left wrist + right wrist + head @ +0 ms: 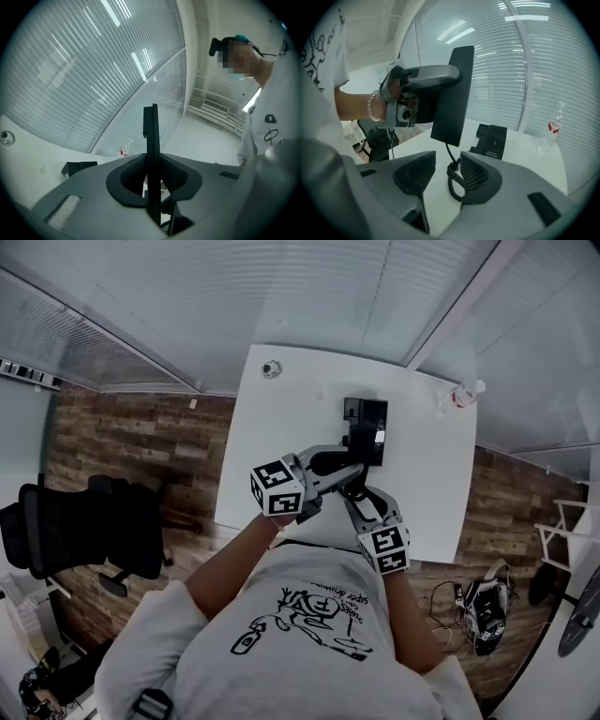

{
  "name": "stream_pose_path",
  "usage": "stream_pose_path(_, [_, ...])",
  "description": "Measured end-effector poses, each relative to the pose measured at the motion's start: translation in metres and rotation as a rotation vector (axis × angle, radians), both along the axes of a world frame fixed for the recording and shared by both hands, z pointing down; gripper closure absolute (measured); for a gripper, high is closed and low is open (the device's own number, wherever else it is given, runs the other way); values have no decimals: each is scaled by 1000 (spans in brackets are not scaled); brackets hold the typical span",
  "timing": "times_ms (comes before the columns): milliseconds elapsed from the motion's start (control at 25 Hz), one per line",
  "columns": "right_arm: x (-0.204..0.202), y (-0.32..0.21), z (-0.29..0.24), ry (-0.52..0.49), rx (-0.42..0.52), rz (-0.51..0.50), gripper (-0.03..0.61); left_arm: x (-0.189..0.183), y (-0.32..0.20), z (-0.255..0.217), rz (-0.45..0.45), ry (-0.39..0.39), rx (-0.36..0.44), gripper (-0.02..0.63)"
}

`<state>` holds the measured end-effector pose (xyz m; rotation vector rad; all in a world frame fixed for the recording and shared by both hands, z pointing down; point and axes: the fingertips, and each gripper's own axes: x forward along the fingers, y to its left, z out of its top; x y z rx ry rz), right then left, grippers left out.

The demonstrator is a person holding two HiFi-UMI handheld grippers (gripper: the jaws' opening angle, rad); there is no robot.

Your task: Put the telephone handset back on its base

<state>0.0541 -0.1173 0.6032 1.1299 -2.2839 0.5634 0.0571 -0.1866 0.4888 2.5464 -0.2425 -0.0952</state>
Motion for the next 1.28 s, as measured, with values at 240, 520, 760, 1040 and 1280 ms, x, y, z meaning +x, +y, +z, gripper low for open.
stream_pose_path(240, [9,4,27,41,-48,15,561,4,-10,32,6,48,-113,541])
stream_pose_path(520, [12,6,47,66,-94,27,568,5,-22,67,-22,19,-131,528])
stream_pose_path(760, [10,3,58,76,-117,26,569,9,-35,90,-30,-51,-95,505])
stream_pose_path(1040, [9,3,75,82,-163,24,571,11,-47,123,-20,-94,-118,483])
stream_pose_path(1280, [8,-2,81,75,-193,23,571,10,-59,148,-26,-106,-216,474])
